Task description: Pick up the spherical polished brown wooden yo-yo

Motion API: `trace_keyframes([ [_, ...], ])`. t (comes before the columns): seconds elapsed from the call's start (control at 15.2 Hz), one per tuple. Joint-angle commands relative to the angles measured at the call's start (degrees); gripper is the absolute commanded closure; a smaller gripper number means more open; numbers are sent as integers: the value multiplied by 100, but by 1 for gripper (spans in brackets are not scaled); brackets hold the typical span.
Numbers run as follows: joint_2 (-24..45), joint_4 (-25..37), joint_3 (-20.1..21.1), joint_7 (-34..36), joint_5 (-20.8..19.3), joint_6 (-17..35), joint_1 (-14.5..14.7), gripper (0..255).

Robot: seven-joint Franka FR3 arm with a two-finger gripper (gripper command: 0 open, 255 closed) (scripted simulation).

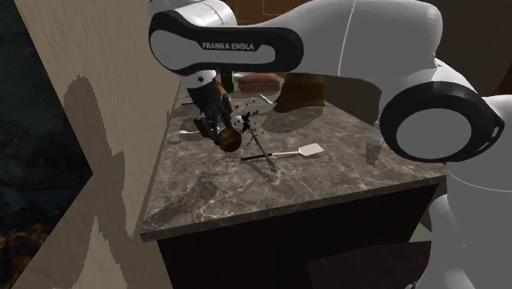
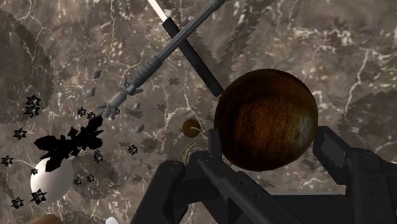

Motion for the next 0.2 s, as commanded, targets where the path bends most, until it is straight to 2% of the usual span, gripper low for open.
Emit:
trace_keyframes([
  [0.0, 84, 293, -4, -43, 15, -208, -20, 255],
  [0.13, 90, 313, -4, -47, 16, -222, -22, 255],
])
